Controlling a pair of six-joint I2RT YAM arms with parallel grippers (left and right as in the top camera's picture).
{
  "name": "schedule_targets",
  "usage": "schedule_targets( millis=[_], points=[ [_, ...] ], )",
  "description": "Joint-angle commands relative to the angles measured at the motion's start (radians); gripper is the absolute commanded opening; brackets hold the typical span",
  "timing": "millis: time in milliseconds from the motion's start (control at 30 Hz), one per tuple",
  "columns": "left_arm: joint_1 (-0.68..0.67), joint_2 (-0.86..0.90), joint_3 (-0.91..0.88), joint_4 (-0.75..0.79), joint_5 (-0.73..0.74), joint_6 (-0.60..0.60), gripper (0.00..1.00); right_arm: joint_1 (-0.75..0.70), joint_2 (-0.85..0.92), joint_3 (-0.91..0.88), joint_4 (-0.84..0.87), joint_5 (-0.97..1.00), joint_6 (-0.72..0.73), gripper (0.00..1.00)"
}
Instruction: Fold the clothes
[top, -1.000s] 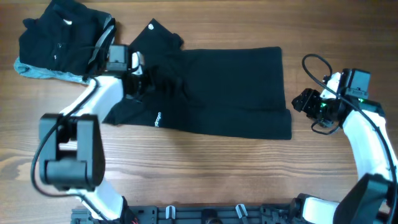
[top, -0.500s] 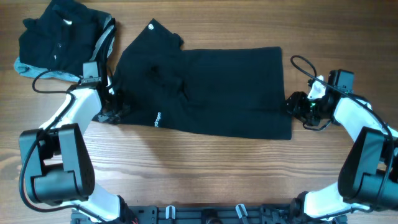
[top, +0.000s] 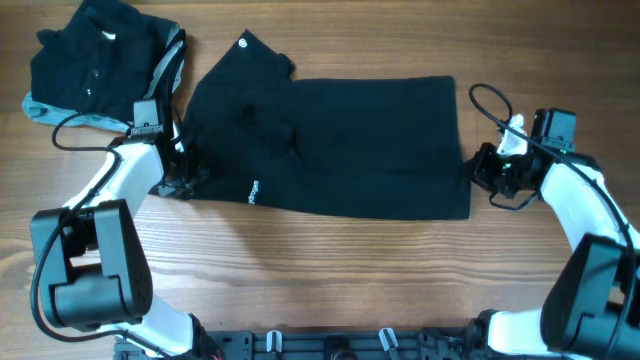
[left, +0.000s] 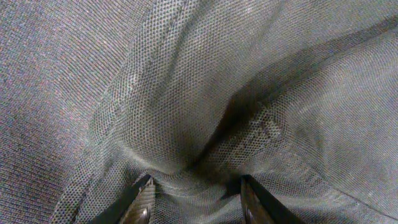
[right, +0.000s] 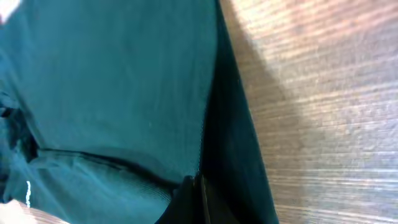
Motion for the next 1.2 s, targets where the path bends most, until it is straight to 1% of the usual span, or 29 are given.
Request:
schedule_targets(
  millis=[0, 100, 200, 267, 300, 367, 467, 533, 567, 633, 667, 700, 767, 833, 867, 933, 1000, 1067, 1100, 1133, 1167],
  points=[
    [0.019, 0.042, -0.035, 0.001, -0.05, 0.008, 0.45, 0.005, -0.018, 0.02, 0.045, 0.017, 0.006, 0.04],
    [0.067, 0.042, -0.035, -0.011, -0.039, 0.008, 0.43, 0.005, -0.017, 0.019, 0.135, 0.018, 0.025, 0.05],
    [0.082, 0.042, -0.035, -0.009, -0.013, 0.009, 0.44, 0.005, -0.003, 0.019, 0.158, 0.017, 0.05, 0.06],
    [0.08, 0.042, -0.035, 0.005, 0.033, 0.016, 0.51, 0.007, 0.01, 0.019, 0.154, 0.017, 0.046, 0.52],
    [0.08, 0.042, -0.035, 0.009, 0.046, 0.016, 0.54, 0.007, 0.01, 0.019, 0.154, 0.017, 0.046, 0.65],
    [0.08, 0.042, -0.035, 0.016, 0.073, 0.016, 0.57, 0.007, 0.01, 0.019, 0.151, 0.018, 0.047, 0.69],
    [0.08, 0.04, -0.035, 0.015, 0.079, 0.017, 0.58, 0.007, 0.01, 0.019, 0.124, 0.018, 0.047, 0.71],
    [0.08, 0.016, -0.025, 0.015, 0.164, 0.03, 0.57, 0.007, 0.01, 0.019, 0.063, 0.027, 0.05, 0.71],
    [0.08, -0.014, -0.01, 0.012, 0.233, 0.051, 0.58, 0.007, 0.01, 0.019, 0.031, 0.04, 0.051, 0.7],
    [0.079, -0.1, 0.027, 0.009, 0.325, 0.067, 0.59, 0.007, 0.01, 0.015, -0.034, 0.061, 0.05, 0.69],
    [0.073, -0.133, 0.032, 0.013, 0.337, 0.07, 0.58, 0.007, 0.01, 0.01, -0.04, 0.063, 0.051, 0.69],
    [0.05, -0.173, 0.033, 0.027, 0.337, 0.094, 0.58, 0.007, 0.01, 0.004, -0.043, 0.076, 0.086, 0.69],
    [-0.042, -0.18, 0.031, 0.064, 0.336, 0.154, 0.65, 0.007, 0.01, 0.003, -0.084, 0.147, 0.201, 0.66],
    [-0.129, -0.152, 0.031, 0.098, 0.332, 0.225, 0.68, 0.007, 0.01, 0.003, -0.115, 0.18, 0.236, 0.66],
    [-0.175, -0.121, 0.031, 0.128, 0.3, 0.246, 0.7, 0.007, 0.01, 0.003, -0.116, 0.179, 0.232, 0.67],
    [-0.224, -0.058, 0.031, 0.187, 0.257, 0.248, 0.76, 0.007, 0.01, 0.003, -0.124, 0.179, 0.232, 0.67],
    [-0.253, -0.002, 0.031, 0.246, 0.262, 0.248, 0.77, 0.007, 0.01, 0.003, -0.128, 0.179, 0.23, 0.67],
    [-0.274, 0.045, 0.031, 0.326, 0.256, 0.247, 0.75, 0.007, 0.01, 0.003, -0.128, 0.179, 0.229, 0.67],
    [-0.275, 0.07, 0.031, 0.38, 0.217, 0.235, 0.7, 0.007, 0.01, 0.003, -0.134, 0.179, 0.229, 0.67],
    [-0.274, 0.073, 0.031, 0.404, 0.153, 0.212, 0.71, 0.007, 0.01, 0.003, -0.143, 0.179, 0.229, 0.67],
    [-0.269, 0.073, 0.032, 0.439, 0.088, 0.183, 0.75, 0.007, 0.01, 0.003, -0.148, 0.179, 0.213, 0.67]
  ],
)
